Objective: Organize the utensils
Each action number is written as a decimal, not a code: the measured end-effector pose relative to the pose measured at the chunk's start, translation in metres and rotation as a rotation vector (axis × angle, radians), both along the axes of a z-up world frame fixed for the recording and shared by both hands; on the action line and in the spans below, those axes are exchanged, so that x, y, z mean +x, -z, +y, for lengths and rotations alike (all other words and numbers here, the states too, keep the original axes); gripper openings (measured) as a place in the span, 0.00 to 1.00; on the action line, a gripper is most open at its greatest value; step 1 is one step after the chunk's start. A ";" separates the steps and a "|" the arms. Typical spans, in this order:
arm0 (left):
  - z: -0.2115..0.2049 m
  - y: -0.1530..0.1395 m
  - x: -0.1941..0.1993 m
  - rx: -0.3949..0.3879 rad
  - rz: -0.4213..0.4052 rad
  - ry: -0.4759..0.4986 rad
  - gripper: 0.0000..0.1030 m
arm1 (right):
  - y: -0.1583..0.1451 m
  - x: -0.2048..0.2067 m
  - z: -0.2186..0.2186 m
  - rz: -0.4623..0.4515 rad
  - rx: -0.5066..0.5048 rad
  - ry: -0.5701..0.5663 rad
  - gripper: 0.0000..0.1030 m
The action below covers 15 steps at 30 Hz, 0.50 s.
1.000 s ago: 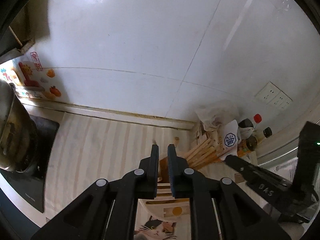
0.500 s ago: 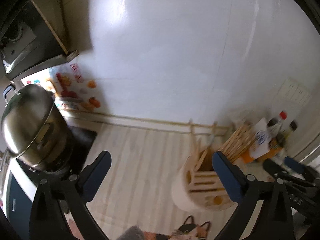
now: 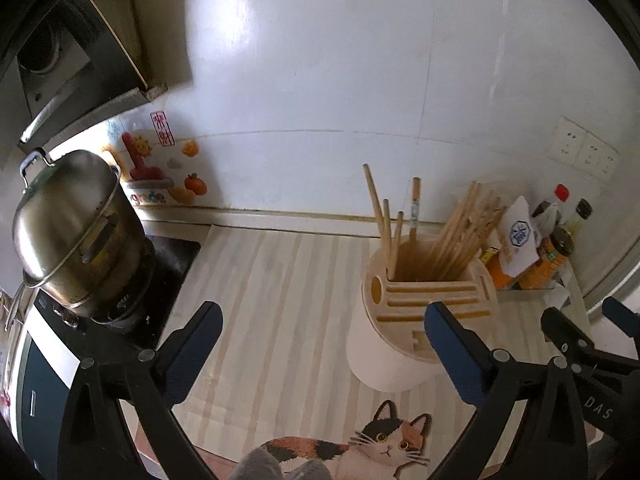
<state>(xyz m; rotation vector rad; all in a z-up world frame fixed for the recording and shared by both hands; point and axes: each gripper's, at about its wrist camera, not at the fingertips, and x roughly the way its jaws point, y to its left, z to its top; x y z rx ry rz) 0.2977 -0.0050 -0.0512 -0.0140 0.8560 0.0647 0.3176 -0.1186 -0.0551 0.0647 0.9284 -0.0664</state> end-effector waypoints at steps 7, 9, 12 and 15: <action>0.006 -0.038 -0.053 0.003 -0.077 0.047 1.00 | -0.041 -0.056 0.007 -0.096 -0.011 0.052 1.00; 0.009 -0.051 -0.074 -0.002 -0.104 0.063 1.00 | -0.055 -0.077 0.013 -0.126 -0.018 0.065 1.00; 0.017 -0.068 -0.103 -0.009 -0.138 0.081 1.00 | -0.075 -0.111 0.020 -0.166 -0.024 0.090 1.00; 0.024 -0.081 -0.133 -0.015 -0.161 0.097 1.00 | -0.095 -0.148 0.028 -0.205 -0.033 0.112 1.00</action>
